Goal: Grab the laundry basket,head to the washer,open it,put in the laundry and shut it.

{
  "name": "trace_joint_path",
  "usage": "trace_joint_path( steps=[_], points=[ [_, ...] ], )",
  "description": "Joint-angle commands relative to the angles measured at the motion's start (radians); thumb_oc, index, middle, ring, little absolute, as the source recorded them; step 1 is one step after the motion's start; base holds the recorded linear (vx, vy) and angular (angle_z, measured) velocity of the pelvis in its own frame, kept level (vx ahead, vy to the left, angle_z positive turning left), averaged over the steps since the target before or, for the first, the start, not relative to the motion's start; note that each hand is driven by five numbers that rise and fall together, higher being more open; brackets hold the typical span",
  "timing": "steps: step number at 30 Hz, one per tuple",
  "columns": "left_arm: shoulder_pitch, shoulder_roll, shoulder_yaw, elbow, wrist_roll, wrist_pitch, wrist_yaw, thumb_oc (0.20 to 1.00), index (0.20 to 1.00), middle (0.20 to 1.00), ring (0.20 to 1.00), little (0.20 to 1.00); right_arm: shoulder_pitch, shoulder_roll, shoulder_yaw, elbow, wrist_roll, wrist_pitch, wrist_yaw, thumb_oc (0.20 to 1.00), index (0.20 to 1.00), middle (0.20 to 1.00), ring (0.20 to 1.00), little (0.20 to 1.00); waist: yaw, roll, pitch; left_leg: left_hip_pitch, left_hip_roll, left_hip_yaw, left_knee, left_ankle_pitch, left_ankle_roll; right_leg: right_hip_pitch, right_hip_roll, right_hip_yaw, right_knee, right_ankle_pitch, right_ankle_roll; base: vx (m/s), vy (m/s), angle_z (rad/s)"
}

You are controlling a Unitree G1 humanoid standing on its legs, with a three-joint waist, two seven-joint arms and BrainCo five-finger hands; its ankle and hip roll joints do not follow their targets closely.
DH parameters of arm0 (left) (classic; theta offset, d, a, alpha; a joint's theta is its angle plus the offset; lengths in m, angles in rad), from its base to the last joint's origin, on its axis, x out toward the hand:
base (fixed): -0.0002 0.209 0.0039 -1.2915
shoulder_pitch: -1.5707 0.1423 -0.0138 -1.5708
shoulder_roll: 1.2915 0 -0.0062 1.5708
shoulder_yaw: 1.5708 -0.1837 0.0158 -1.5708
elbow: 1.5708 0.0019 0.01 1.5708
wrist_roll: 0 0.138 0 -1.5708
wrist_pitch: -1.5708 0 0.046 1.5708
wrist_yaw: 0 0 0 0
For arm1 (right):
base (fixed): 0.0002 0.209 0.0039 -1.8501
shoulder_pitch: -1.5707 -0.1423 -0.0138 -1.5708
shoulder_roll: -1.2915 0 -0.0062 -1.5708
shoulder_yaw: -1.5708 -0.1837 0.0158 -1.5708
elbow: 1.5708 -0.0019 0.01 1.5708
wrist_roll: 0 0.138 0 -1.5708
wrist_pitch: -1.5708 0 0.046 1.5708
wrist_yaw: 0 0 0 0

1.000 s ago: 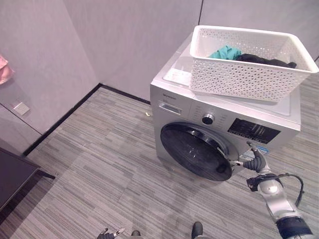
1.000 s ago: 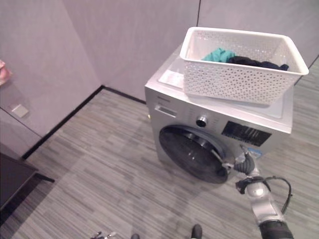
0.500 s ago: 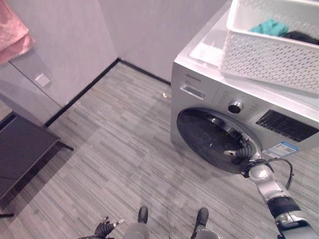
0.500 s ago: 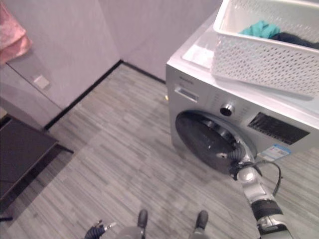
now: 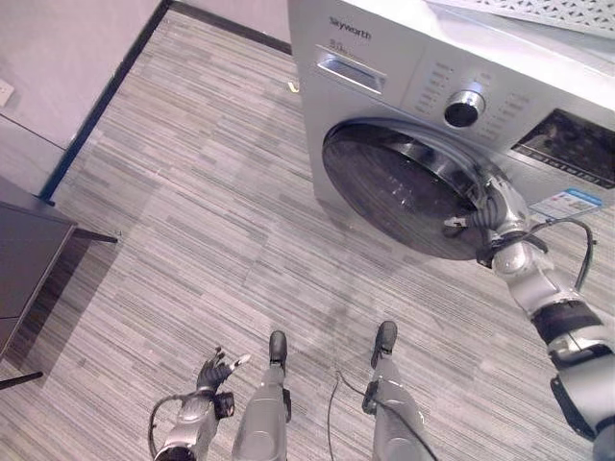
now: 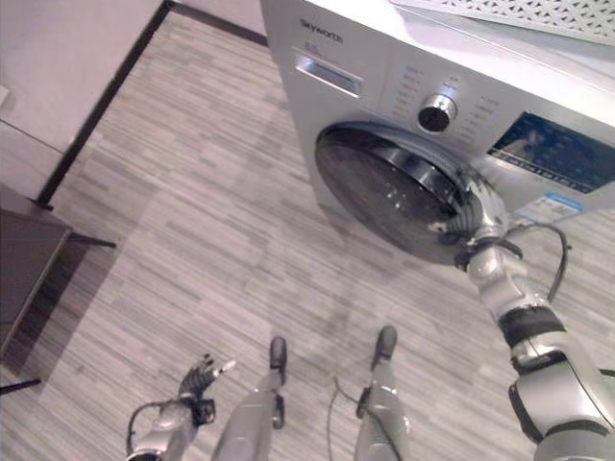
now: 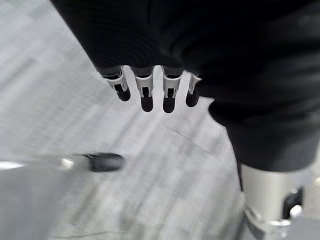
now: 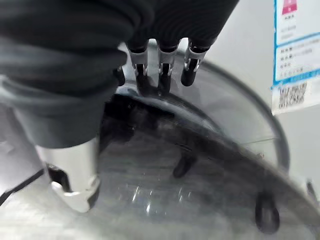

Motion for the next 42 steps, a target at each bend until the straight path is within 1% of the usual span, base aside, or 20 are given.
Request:
trace_joint_path(
  steps=[1, 8, 16, 20, 21, 22, 24, 25, 27, 28, 29, 31, 32, 34, 35, 36, 37, 38, 39, 42],
  points=[
    [0.006, 0.022, -0.041, 0.004, -0.048, -0.038, 0.038, 1.0, 1.0, 1.0, 1.0, 1.0, -0.005, 0.16, 0.121, -0.021, 0.086, -0.053, 0.12, 1.0, 1.0, 1.0, 1.0, 1.0, 0.076, -0.003, -0.027, -0.02, -0.042, -0.013, -0.012, -0.004, 0.065, 0.038, -0.022, 0.048, 0.008, -0.135, 0.02, -0.01, -0.036, -0.16],
    [0.083, 0.054, 0.069, -0.077, -0.098, -0.028, 0.102, 1.0, 1.0, 1.0, 1.0, 1.0, 0.288, 0.565, 0.231, -0.074, 0.412, -0.055, 0.276, 1.0, 1.0, 1.0, 1.0, 1.0, 0.111, -0.003, -0.073, 0.064, -0.009, -0.027, -0.012, -0.016, 0.048, 0.149, -0.002, -0.003, 0.008, -0.177, 0.003, 0.02, -0.057, 0.01],
    [0.187, 0.173, 0.151, -0.445, -0.002, -0.087, 0.147, 1.0, 1.0, 1.0, 1.0, 1.0, 0.379, 0.672, 0.269, 0.074, 0.499, -0.044, 0.303, 1.0, 1.0, 1.0, 1.0, 1.0, 0.174, 0.011, -0.131, 0.135, 0.005, -0.06, -0.012, -0.029, 0.034, 0.256, 0.003, -0.061, 0.008, -0.21, -0.001, 0.05, -0.031, 0.37],
    [0.265, 0.495, 0.142, -0.873, -0.085, -0.093, -0.211, 1.0, 1.0, 1.0, 1.0, 1.0, 0.473, 0.561, 0.161, 0.177, 0.368, -0.021, 0.341, 1.0, 1.0, 1.0, 1.0, 1.0, 0.173, 0.028, -0.154, 0.166, 0.021, -0.062, -0.012, -0.041, 0.027, 0.301, 0.01, -0.085, 0.008, -0.218, 0.008, 0.05, 0.006, 0.29],
    [0.267, 0.497, 0.143, -0.875, -0.086, -0.093, -0.212, 1.0, 1.0, 1.0, 1.0, 1.0, 0.474, 0.562, 0.16, 0.177, 0.368, -0.021, 0.341, 1.0, 1.0, 1.0, 1.0, 1.0, 0.174, 0.027, -0.154, 0.166, 0.021, -0.062, -0.012, -0.041, 0.027, 0.301, 0.01, -0.084, 0.008, -0.218, 0.008, 0.07, 0.02, 0.1],
    [0.284, 0.732, 0.07, -1.04, -0.227, -0.038, -0.412, 1.0, 1.0, 1.0, 1.0, 1.0, 0.517, 0.528, 0.123, 0.233, 0.32, -0.029, 0.361, 1.0, 1.0, 1.0, 1.0, 1.0, 0.16, 0.025, -0.167, 0.176, 0.024, -0.052, -0.012, -0.048, 0.026, 0.308, 0.012, -0.085, 0.008, -0.216, 0.015, 0.09, 0.016, 0.07],
    [0.276, 0.824, 0.029, -1.094, -0.275, -0.016, -0.474, 1.0, 1.0, 1.0, 1.0, 1.0, 0.531, 0.517, 0.113, 0.271, 0.287, -0.036, 0.361, 1.0, 1.0, 1.0, 1.0, 1.0, 0.154, 0.022, -0.174, 0.182, 0.024, -0.049, -0.012, -0.052, 0.026, 0.314, 0.013, -0.085, 0.008, -0.216, 0.018, 0.09, 0.005, 0.03],
    [0.176, 0.957, -0.137, -1.147, -0.366, 0.043, -0.586, 1.0, 1.0, 1.0, 1.0, 1.0, 0.546, 0.503, 0.113, 0.335, 0.226, -0.045, 0.349, 1.0, 1.0, 1.0, 1.0, 1.0, 0.126, 0.011, -0.185, 0.19, 0.026, -0.044, -0.012, -0.058, 0.025, 0.321, 0.014, -0.087, 0.008, -0.218, 0.025, 0.06, -0.009, -0.06],
    [0.066, 0.976, -0.268, -1.139, -0.42, 0.061, -0.625, 1.0, 1.0, 1.0, 1.0, 1.0, 0.554, 0.493, 0.099, 0.367, 0.2, -0.047, 0.337, 1.0, 1.0, 1.0, 1.0, 1.0, 0.116, 0.006, -0.189, 0.193, 0.027, -0.041, -0.012, -0.062, 0.025, 0.322, 0.015, -0.084, 0.008, -0.219, 0.028, 0.08, -0.001, -0.09],
    [-0.092, 0.944, -0.477, -1.102, -0.518, 0.104, -0.67, 1.0, 1.0, 1.0, 1.0, 1.0, 0.56, 0.481, 0.074, 0.4, 0.191, -0.046, 0.323, 1.0, 1.0, 1.0, 1.0, 1.0, 0.085, -0.004, -0.195, 0.199, 0.025, -0.036, -0.012, -0.067, 0.026, 0.324, 0.016, -0.077, 0.008, -0.218, 0.03, 0.07, 0.007, -0.07],
    [-0.095, 0.944, -0.48, -1.101, -0.518, 0.104, -0.67, 1.0, 1.0, 1.0, 1.0, 1.0, 0.56, 0.481, 0.073, 0.4, 0.191, -0.046, 0.323, 1.0, 1.0, 1.0, 1.0, 1.0, 0.087, -0.004, -0.195, 0.2, 0.025, -0.036, -0.012, -0.067, 0.026, 0.324, 0.016, -0.077, 0.008, -0.218, 0.03, 0.09, 0.026, -0.05],
    [-0.254, 0.724, -0.717, -0.928, -0.653, 0.205, -0.675, 1.0, 1.0, 1.0, 1.0, 1.0, 0.543, 0.466, 0.045, 0.449, 0.188, -0.04, 0.285, 1.0, 1.0, 1.0, 1.0, 1.0, 0.027, -0.02, -0.2, 0.204, 0.023, -0.026, -0.012, -0.076, 0.03, 0.318, 0.017, -0.061, 0.008, -0.219, 0.031, 0.06, 0.018, -0.08],
    [-0.259, 0.722, -0.721, -0.925, -0.653, 0.204, -0.675, 1.0, 1.0, 1.0, 1.0, 1.0, 0.543, 0.466, 0.043, 0.449, 0.188, -0.04, 0.285, 1.0, 1.0, 1.0, 1.0, 1.0, 0.028, -0.02, -0.203, 0.199, 0.021, -0.027, -0.012, -0.074, 0.031, 0.314, 0.015, -0.062, 0.008, -0.217, 0.031, 0.02, 0.009, -0.09],
    [-0.224, 0.392, -0.706, -0.76, -0.712, 0.201, -0.556, 1.0, 1.0, 1.0, 1.0, 1.0, 0.514, 0.457, -0.03, 0.5, 0.247, -0.011, 0.212, 1.0, 1.0, 1.0, 1.0, 1.0, -0.016, -0.038, -0.192, 0.2, 0.015, -0.032, -0.012, -0.081, 0.04, 0.309, 0.016, -0.042, 0.008, -0.215, 0.025, 0.02, 0.007, -0.15],
    [-0.225, 0.389, -0.707, -0.758, -0.711, 0.2, -0.557, 1.0, 1.0, 1.0, 1.0, 1.0, 0.514, 0.455, -0.031, 0.5, 0.247, -0.011, 0.212, 1.0, 1.0, 1.0, 1.0, 1.0, -0.018, -0.038, -0.194, 0.196, 0.013, -0.033, -0.012, -0.079, 0.04, 0.307, 0.015, -0.043, 0.008, -0.214, 0.025, -0.03, 0.012, -0.15],
    [-0.211, 0.214, -0.653, -0.615, -0.631, 0.14, -0.418, 1.0, 1.0, 1.0, 1.0, 1.0, 0.492, 0.452, -0.089, 0.524, 0.32, 0.004, 0.163, 1.0, 1.0, 1.0, 1.0, 1.0, -0.034, -0.045, -0.176, 0.191, 0.006, -0.037, -0.012, -0.081, 0.046, 0.297, 0.013, -0.03, 0.008, -0.209, 0.021, -0.04, 0.018, 0.01],
    [-0.213, 0.212, -0.654, -0.613, -0.631, 0.139, -0.418, 1.0, 1.0, 1.0, 1.0, 1.0, 0.492, 0.451, -0.09, 0.524, 0.32, 0.004, 0.163, 1.0, 1.0, 1.0, 1.0, 1.0, -0.035, -0.045, -0.178, 0.187, 0.005, -0.038, -0.012, -0.079, 0.047, 0.294, 0.011, -0.031, 0.008, -0.208, 0.022, -0.12, 0.032, 0.02],
    [-0.28, 0.01, -0.588, -0.382, -0.508, 0.064, -0.184, 1.0, 1.0, 1.0, 1.0, 1.0, 0.457, 0.465, -0.135, 0.545, 0.411, 0.02, 0.117, 1.0, 1.0, 1.0, 1.0, 1.0, -0.045, -0.047, -0.147, 0.171, -0.004, -0.043, -0.012, -0.074, 0.053, 0.275, 0.008, -0.027, 0.008, -0.202, 0.018, -0.09, 0.021, 0.03],
    [-0.282, 0.008, -0.588, -0.381, -0.508, 0.063, -0.184, 1.0, 1.0, 1.0, 1.0, 1.0, 0.456, 0.464, -0.135, 0.546, 0.411, 0.02, 0.117, 1.0, 1.0, 1.0, 1.0, 1.0, -0.046, -0.046, -0.148, 0.167, -0.005, -0.044, -0.012, -0.072, 0.053, 0.273, 0.007, -0.028, 0.008, -0.201, 0.019, -0.22, 0.029, 0.1],
    [-0.522, -0.331, -0.486, 0.128, -0.374, 0.042, 0.088, 1.0, 1.0, 1.0, 1.0, 1.0, 0.343, 0.538, -0.099, 0.511, 0.536, 0.031, 0.018, 1.0, 1.0, 1.0, 1.0, 1.0, -0.087, -0.063, -0.079, 0.099, -0.015, -0.026, -0.012, -0.042, 0.051, 0.192, 0.003, -0.009, 0.008, -0.18, 0.02, -0.21, 0.019, 0.09]
  ],
)
